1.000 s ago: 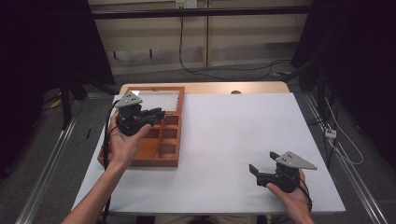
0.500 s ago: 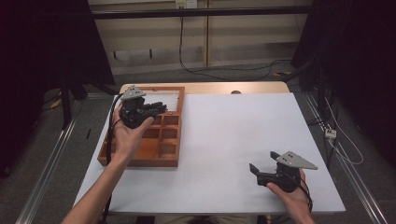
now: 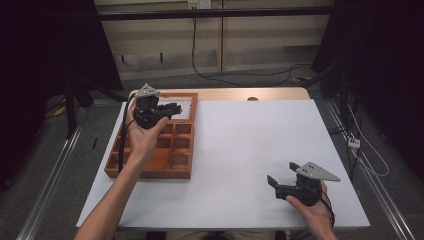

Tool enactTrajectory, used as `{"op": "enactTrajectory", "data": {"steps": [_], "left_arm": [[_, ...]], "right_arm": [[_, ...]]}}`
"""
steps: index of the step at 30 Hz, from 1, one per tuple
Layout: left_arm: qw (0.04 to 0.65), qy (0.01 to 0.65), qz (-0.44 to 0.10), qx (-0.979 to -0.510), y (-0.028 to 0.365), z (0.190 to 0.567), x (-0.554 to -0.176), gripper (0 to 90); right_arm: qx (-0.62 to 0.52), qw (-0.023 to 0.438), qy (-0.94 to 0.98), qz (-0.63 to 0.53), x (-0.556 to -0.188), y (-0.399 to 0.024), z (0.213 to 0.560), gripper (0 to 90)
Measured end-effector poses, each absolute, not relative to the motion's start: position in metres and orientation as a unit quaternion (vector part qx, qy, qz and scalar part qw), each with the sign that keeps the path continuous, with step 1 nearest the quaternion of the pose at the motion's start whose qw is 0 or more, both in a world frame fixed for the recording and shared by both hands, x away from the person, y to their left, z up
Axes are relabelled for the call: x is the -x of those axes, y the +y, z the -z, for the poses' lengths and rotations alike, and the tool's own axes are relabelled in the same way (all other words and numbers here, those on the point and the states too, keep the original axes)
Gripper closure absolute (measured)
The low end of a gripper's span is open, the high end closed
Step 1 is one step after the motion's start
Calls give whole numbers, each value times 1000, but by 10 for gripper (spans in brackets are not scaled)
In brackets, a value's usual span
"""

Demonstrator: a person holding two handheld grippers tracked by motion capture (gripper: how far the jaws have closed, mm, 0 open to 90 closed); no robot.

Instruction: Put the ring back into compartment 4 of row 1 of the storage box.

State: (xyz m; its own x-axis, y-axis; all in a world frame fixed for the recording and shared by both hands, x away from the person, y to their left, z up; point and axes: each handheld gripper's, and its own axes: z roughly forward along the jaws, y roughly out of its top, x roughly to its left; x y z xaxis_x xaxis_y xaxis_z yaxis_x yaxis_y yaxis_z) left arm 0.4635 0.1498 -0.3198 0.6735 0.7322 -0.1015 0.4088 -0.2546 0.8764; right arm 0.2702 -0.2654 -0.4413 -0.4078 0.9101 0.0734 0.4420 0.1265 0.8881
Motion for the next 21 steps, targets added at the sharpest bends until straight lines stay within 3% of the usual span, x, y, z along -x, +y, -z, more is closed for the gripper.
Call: {"op": "enactTrajectory", "data": {"steps": [5,21], "left_arm": [[477,356,-188,-782,144,320,-461,767],[460,368,-169,-790,124,339,-472,767]], "right_arm": [[-478,255,707,-454,-271,-264,441,85],[-480,256,706,-454,-270,-264,442,85]]}}
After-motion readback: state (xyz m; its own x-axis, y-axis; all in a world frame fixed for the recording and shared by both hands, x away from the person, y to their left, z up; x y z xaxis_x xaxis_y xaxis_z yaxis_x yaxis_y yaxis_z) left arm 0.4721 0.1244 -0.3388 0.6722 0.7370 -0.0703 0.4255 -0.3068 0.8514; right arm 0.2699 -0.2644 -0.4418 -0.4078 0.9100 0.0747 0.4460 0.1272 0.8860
